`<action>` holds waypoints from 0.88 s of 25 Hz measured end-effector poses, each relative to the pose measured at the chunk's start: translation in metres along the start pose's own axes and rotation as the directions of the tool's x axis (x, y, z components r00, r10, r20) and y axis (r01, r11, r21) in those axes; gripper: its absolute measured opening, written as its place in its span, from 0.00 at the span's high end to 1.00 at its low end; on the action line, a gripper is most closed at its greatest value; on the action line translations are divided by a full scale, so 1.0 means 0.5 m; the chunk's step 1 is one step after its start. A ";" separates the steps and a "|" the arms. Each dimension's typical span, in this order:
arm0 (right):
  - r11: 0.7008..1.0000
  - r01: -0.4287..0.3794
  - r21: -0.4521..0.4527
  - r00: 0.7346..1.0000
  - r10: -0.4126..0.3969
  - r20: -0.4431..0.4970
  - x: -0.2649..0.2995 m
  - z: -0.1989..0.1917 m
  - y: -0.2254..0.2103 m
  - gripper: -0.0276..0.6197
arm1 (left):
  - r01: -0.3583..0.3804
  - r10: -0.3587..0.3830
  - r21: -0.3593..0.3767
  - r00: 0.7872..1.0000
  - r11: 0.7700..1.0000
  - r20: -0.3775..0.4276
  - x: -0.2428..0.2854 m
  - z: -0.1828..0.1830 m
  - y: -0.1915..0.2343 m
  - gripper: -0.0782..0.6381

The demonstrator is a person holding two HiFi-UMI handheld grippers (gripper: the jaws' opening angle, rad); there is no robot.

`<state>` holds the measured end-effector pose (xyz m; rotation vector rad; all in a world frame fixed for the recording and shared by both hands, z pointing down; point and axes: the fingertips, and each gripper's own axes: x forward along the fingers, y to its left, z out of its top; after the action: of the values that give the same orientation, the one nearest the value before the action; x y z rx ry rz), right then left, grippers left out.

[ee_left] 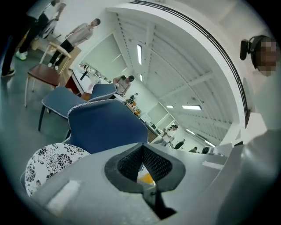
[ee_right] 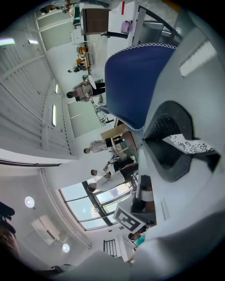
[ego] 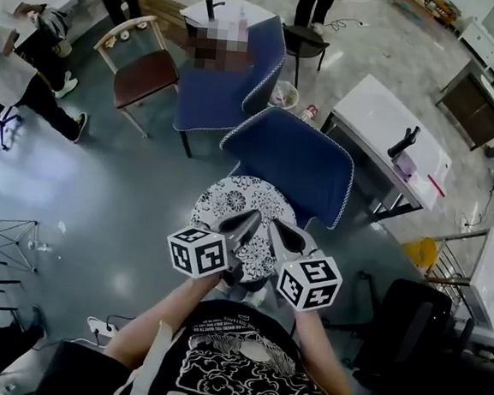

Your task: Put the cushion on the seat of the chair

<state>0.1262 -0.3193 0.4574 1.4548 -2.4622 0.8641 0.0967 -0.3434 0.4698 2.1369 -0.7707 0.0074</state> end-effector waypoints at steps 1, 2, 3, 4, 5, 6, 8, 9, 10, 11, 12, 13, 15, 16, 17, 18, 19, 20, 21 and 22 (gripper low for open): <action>1.000 -0.007 -0.007 1.000 0.007 0.005 -0.008 0.002 0.005 0.96 | -0.010 0.011 0.038 1.000 0.999 -0.010 -0.003 -0.005 -0.012 0.90; 1.000 -0.013 -0.013 1.000 0.013 0.010 -0.017 0.003 0.011 0.96 | -0.022 0.023 0.072 1.000 0.997 -0.016 -0.006 -0.009 -0.023 0.90; 1.000 -0.017 -0.018 1.000 0.017 0.014 -0.025 0.005 0.015 0.96 | -0.035 0.037 0.101 0.999 0.994 -0.018 -0.010 -0.012 -0.032 0.90; 1.000 -0.019 -0.024 1.000 0.020 0.020 -0.033 0.006 0.019 0.96 | -0.050 0.052 0.128 0.998 0.991 -0.017 -0.015 -0.014 -0.040 0.90; 0.999 -0.020 -0.032 0.999 0.021 0.025 -0.040 0.006 0.022 0.96 | -0.066 0.069 0.153 0.998 0.986 -0.013 -0.019 -0.015 -0.046 0.90; 0.999 -0.019 -0.041 0.999 0.020 0.029 -0.048 0.006 0.023 0.96 | -0.083 0.086 0.177 0.996 0.981 -0.006 -0.022 -0.016 -0.051 0.90; 0.998 -0.012 -0.061 0.999 0.014 0.031 -0.064 0.001 0.023 0.96 | -0.118 0.119 0.215 0.993 0.970 0.005 -0.031 -0.024 -0.059 0.90; 0.998 -0.007 -0.070 1.000 0.009 0.029 -0.072 -0.004 0.022 0.96 | -0.133 0.135 0.230 0.991 0.964 0.008 -0.035 -0.030 -0.062 0.90; 0.997 -0.003 -0.077 1.000 0.005 0.028 -0.079 -0.008 0.021 0.96 | -0.146 0.148 0.245 0.989 0.959 0.010 -0.039 -0.037 -0.065 0.90; 0.997 0.000 -0.081 1.000 0.002 0.028 -0.085 -0.011 0.020 0.96 | -0.155 0.158 0.260 0.987 0.953 0.011 -0.042 -0.042 -0.069 0.90; 0.997 0.001 -0.083 1.000 0.001 0.029 -0.090 -0.013 0.020 0.96 | -0.162 0.165 0.274 0.986 0.948 0.011 -0.045 -0.047 -0.073 0.90; 0.996 0.001 -0.084 1.000 0.002 0.029 -0.094 -0.014 0.019 0.96 | -0.166 0.170 0.285 0.985 0.944 0.012 -0.047 -0.051 -0.077 0.90; 0.996 -0.001 -0.085 1.000 0.004 0.027 -0.101 -0.018 0.017 0.96 | -0.172 0.176 0.299 0.984 0.939 0.016 -0.050 -0.056 -0.085 0.90; 0.996 -0.002 -0.085 1.000 0.004 0.026 -0.104 -0.020 0.017 0.96 | -0.173 0.176 0.303 0.984 0.937 0.017 -0.050 -0.057 -0.089 0.90; 0.996 -0.003 -0.085 1.000 0.005 0.025 -0.106 -0.022 0.017 0.96 | -0.172 0.176 0.305 0.984 0.937 0.016 -0.050 -0.059 -0.092 0.90; 0.996 -0.003 -0.084 1.000 0.005 0.026 -0.109 -0.023 0.017 0.96 | -0.170 0.174 0.308 0.985 0.936 0.014 -0.050 -0.060 -0.095 0.90; 0.997 -0.003 -0.082 1.000 0.005 0.027 -0.111 -0.024 0.018 0.96 | -0.167 0.172 0.311 0.985 0.936 0.011 -0.051 -0.061 -0.098 0.90; 0.997 -0.003 -0.080 1.000 0.006 0.028 -0.113 -0.025 0.019 0.96 | -0.165 0.171 0.314 0.985 0.935 0.008 -0.051 -0.063 -0.101 0.90; 0.997 -0.004 -0.079 1.000 0.006 0.029 -0.116 -0.027 0.020 0.96 | -0.163 0.171 0.319 0.985 0.934 0.005 -0.052 -0.065 -0.104 0.90; 0.997 -0.005 -0.077 1.000 0.007 0.030 -0.119 -0.030 0.021 0.96 | -0.162 0.170 0.324 0.985 0.932 0.004 -0.054 -0.067 -0.108 0.90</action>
<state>0.1457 -0.2627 0.4412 1.4457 -2.4931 0.7455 0.1119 -0.2805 0.4457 2.3659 -0.9903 0.2667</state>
